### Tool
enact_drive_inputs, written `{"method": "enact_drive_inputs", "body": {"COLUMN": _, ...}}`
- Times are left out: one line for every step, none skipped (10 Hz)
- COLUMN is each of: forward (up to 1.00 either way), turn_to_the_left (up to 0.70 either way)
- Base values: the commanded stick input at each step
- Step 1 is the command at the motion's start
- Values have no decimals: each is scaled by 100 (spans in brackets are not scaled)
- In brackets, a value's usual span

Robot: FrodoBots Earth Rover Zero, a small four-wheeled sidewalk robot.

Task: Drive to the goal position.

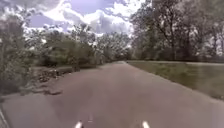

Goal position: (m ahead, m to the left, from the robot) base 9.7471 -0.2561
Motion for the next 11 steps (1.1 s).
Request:
{"method": "enact_drive_inputs", "body": {"forward": 100, "turn_to_the_left": 0}}
{"method": "enact_drive_inputs", "body": {"forward": 100, "turn_to_the_left": 0}}
{"method": "enact_drive_inputs", "body": {"forward": 100, "turn_to_the_left": -23}}
{"method": "enact_drive_inputs", "body": {"forward": 100, "turn_to_the_left": -9}}
{"method": "enact_drive_inputs", "body": {"forward": 100, "turn_to_the_left": 0}}
{"method": "enact_drive_inputs", "body": {"forward": 100, "turn_to_the_left": 0}}
{"method": "enact_drive_inputs", "body": {"forward": 100, "turn_to_the_left": 0}}
{"method": "enact_drive_inputs", "body": {"forward": 100, "turn_to_the_left": 0}}
{"method": "enact_drive_inputs", "body": {"forward": 100, "turn_to_the_left": 0}}
{"method": "enact_drive_inputs", "body": {"forward": 100, "turn_to_the_left": 0}}
{"method": "enact_drive_inputs", "body": {"forward": 100, "turn_to_the_left": 0}}
